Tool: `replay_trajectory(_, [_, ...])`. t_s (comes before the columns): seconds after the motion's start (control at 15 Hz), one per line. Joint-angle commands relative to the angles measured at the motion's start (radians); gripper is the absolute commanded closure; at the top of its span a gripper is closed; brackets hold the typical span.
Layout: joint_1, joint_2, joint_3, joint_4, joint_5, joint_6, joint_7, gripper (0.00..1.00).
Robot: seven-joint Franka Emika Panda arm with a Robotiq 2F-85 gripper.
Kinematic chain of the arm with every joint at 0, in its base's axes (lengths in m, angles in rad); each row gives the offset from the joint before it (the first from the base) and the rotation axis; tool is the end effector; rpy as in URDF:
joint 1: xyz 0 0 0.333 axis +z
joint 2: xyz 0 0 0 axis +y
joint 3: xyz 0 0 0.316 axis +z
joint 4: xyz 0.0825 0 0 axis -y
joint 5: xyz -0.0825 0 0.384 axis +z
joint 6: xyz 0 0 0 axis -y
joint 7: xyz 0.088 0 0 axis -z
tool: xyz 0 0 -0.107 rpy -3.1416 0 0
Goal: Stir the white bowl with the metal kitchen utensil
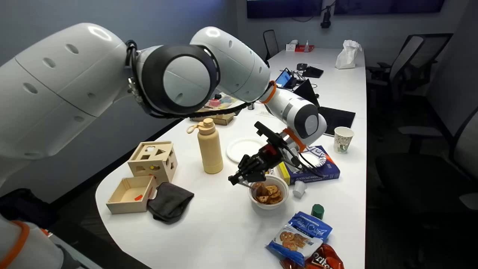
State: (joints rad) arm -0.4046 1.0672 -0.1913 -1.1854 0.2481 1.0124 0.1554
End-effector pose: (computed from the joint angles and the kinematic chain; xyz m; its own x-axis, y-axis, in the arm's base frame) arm 0.5251 -0.2869 0.1226 0.1905 -0.3076 -0.9323 -0.6436 -0.7563 0.1180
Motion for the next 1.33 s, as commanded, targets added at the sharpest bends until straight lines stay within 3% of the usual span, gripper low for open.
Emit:
replay_trajectory(0.0, [-0.013, 0.016, 0.016, 0.048, 0.009, -0.05, -0.052, 0.99])
replay_trajectory(0.33, [-0.014, 0.033, 0.028, 0.071, -0.006, -0.127, -0.123, 0.99])
replay_trajectory(0.53, [-0.007, 0.043, 0.014, 0.079, -0.003, -0.161, -0.093, 0.99])
replay_trajectory(1.27, [0.021, 0.027, -0.017, 0.031, 0.022, 0.07, 0.079, 0.99])
